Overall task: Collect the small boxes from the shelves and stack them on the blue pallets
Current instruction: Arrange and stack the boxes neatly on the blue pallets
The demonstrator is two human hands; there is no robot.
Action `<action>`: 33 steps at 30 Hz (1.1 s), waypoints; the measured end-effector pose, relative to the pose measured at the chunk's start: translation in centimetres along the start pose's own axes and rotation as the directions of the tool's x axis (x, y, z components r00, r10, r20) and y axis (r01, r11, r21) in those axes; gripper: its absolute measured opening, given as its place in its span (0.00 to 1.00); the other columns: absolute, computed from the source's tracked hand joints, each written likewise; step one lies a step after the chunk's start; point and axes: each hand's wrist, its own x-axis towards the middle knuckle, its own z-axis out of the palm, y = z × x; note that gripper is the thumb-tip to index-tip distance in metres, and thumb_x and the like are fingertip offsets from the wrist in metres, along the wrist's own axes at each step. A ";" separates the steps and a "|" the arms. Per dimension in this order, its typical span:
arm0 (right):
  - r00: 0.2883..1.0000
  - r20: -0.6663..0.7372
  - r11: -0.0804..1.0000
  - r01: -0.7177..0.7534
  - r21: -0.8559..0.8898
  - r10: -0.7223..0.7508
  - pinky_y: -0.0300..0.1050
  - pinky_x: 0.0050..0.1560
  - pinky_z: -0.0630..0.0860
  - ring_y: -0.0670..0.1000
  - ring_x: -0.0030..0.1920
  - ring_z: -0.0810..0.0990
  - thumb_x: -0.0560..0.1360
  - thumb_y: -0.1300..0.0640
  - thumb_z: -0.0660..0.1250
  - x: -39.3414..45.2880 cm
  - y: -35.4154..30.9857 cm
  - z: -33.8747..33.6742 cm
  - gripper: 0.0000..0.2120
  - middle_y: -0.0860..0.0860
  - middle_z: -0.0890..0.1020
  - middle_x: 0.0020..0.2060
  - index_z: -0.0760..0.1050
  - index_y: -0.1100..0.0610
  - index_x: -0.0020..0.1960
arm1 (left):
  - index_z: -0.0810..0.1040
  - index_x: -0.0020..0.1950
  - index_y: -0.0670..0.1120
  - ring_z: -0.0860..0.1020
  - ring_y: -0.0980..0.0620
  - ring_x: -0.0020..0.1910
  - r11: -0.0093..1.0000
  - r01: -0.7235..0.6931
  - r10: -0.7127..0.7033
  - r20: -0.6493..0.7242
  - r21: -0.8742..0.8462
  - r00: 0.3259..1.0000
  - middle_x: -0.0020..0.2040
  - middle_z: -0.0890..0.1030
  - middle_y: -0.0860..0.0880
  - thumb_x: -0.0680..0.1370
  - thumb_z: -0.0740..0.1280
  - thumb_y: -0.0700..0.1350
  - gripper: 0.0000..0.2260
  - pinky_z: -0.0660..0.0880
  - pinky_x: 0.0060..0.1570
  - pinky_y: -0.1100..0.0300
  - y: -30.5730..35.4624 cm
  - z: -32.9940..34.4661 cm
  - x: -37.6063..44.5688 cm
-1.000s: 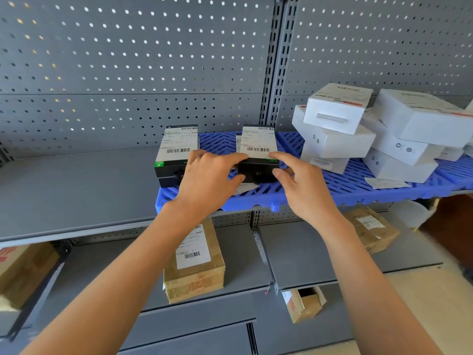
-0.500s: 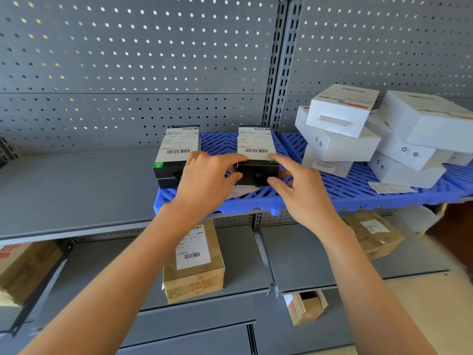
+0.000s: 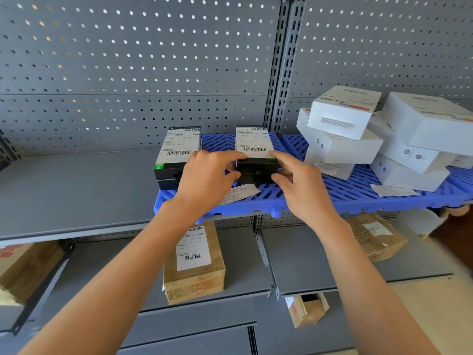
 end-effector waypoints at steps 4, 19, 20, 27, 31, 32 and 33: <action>0.999 0.032 0.999 -0.011 0.038 0.010 0.23 0.48 0.73 0.44 0.56 0.80 0.79 0.64 0.67 0.6 0.1 0.0 0.24 0.52 0.82 0.61 0.72 0.50 0.73 | 0.81 0.65 0.54 0.69 0.61 0.30 0.999 0.014 -0.014 0.025 0.036 1.000 0.45 0.86 0.54 0.77 0.72 0.42 0.17 0.77 0.54 0.46 -0.2 -0.1 0.2; 0.998 0.056 1.000 0.022 0.021 -0.023 0.48 0.64 0.76 0.52 0.63 0.78 0.80 0.62 0.67 1.6 0.5 0.9 0.23 0.53 0.83 0.59 0.72 0.47 0.73 | 0.82 0.63 0.53 0.79 0.44 0.40 0.991 -0.024 0.031 -0.050 0.133 0.998 0.41 0.86 0.54 0.76 0.73 0.41 0.16 0.68 0.64 0.49 -1.1 0.0 0.2; 0.998 0.058 1.000 0.022 0.012 -0.023 0.51 0.63 0.76 0.53 0.63 0.78 0.80 0.61 0.66 1.5 0.6 0.9 0.23 0.53 0.83 0.59 0.71 0.46 0.73 | 0.82 0.63 0.53 0.79 0.44 0.41 0.991 -0.028 0.035 -0.052 0.131 0.998 0.41 0.86 0.54 0.76 0.73 0.41 0.16 0.67 0.64 0.49 -1.1 0.0 0.2; 0.997 0.046 0.994 0.063 -0.086 -0.059 0.51 0.46 0.80 0.51 0.41 0.80 0.80 0.59 0.66 1.1 -0.2 0.9 0.23 0.53 0.84 0.51 0.70 0.46 0.74 | 0.83 0.60 0.52 0.81 0.44 0.41 0.980 -0.101 0.117 -0.087 0.174 0.989 0.40 0.86 0.53 0.73 0.75 0.42 0.16 0.68 0.60 0.49 -1.2 -0.1 -0.1; 0.995 0.040 0.990 0.093 -0.109 -0.089 0.54 0.40 0.77 0.51 0.33 0.77 0.80 0.58 0.67 0.8 -0.5 1.1 0.24 0.55 0.83 0.43 0.68 0.46 0.75 | 0.82 0.63 0.51 0.81 0.43 0.44 0.976 -0.109 0.131 -0.108 0.187 0.985 0.42 0.86 0.52 0.73 0.76 0.43 0.18 0.69 0.60 0.47 -1.2 -0.2 -0.5; 0.995 0.040 0.989 0.096 -0.108 -0.092 0.54 0.40 0.78 0.51 0.34 0.77 0.80 0.58 0.67 0.7 -0.6 1.1 0.25 0.55 0.83 0.43 0.68 0.46 0.75 | 0.82 0.64 0.51 0.81 0.43 0.44 0.976 -0.108 0.130 -0.108 0.190 0.986 0.42 0.86 0.52 0.74 0.76 0.44 0.19 0.69 0.60 0.47 -1.2 -0.2 -0.5; 0.994 0.040 0.989 0.101 -0.109 -0.097 0.55 0.41 0.78 0.52 0.35 0.78 0.80 0.58 0.67 0.7 -0.6 1.1 0.25 0.55 0.83 0.43 0.68 0.46 0.75 | 0.81 0.64 0.51 0.81 0.43 0.45 0.975 -0.107 0.130 -0.107 0.195 0.986 0.43 0.86 0.52 0.74 0.76 0.45 0.19 0.69 0.61 0.46 -1.2 -0.2 -0.6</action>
